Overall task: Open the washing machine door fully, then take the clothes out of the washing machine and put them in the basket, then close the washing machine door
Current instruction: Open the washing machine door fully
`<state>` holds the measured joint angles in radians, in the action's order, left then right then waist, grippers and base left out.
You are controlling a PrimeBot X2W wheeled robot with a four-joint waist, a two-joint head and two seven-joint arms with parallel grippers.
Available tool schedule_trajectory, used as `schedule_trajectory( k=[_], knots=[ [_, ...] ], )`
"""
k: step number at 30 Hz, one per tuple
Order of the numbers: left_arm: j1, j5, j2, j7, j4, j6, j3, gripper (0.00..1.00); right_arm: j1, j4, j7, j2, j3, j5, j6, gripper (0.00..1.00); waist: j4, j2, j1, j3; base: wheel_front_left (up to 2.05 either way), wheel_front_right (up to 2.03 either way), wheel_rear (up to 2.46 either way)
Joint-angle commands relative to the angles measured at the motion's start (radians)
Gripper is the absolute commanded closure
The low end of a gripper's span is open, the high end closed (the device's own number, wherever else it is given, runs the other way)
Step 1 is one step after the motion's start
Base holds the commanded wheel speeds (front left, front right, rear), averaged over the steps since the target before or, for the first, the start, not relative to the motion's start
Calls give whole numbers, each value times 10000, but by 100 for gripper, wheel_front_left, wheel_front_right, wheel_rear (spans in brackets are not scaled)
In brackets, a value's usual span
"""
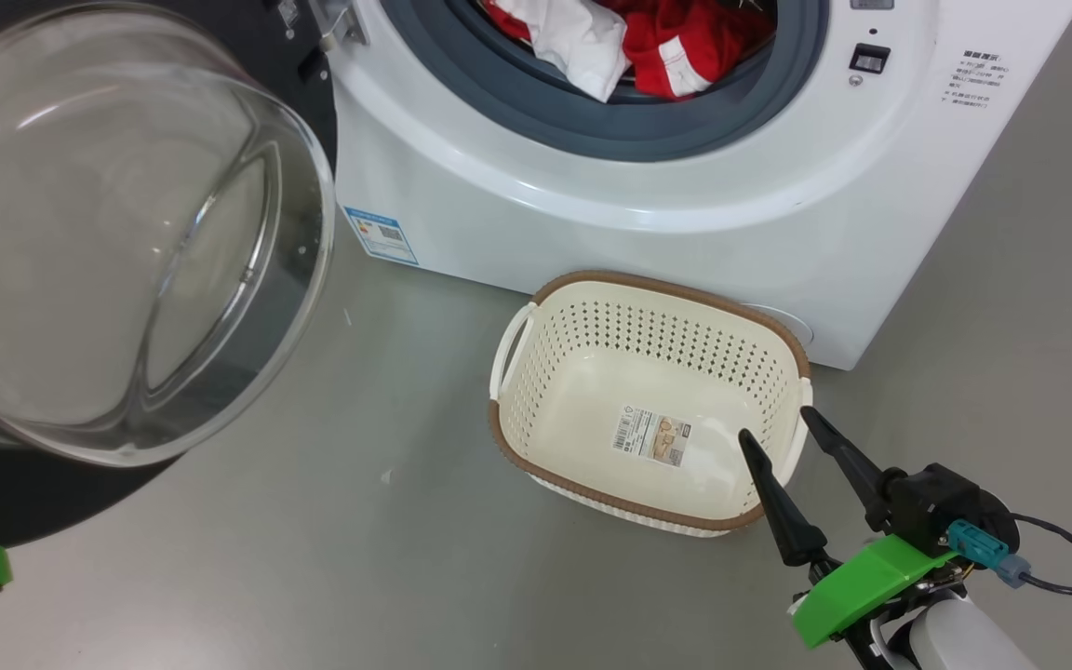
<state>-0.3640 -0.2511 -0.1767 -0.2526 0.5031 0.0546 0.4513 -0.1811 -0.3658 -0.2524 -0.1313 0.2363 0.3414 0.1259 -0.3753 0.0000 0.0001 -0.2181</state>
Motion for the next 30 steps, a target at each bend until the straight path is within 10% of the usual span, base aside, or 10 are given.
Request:
schedule_trajectory(
  k=[1, 30],
  knots=[
    [-307, 130, -669, -92, -74, 35, 532, 100, -268, 188, -93, -35, 250, -176, 48, 0, 43, 0, -1, -57, 0, 0, 0],
    [-811, 1105, -861, -92, 1524, 746, 1181, 100, -319, 122, -93, 29, 200, -101, 48, 0, 153, 0, -1, 222, 0, 0, 0]
  ],
)
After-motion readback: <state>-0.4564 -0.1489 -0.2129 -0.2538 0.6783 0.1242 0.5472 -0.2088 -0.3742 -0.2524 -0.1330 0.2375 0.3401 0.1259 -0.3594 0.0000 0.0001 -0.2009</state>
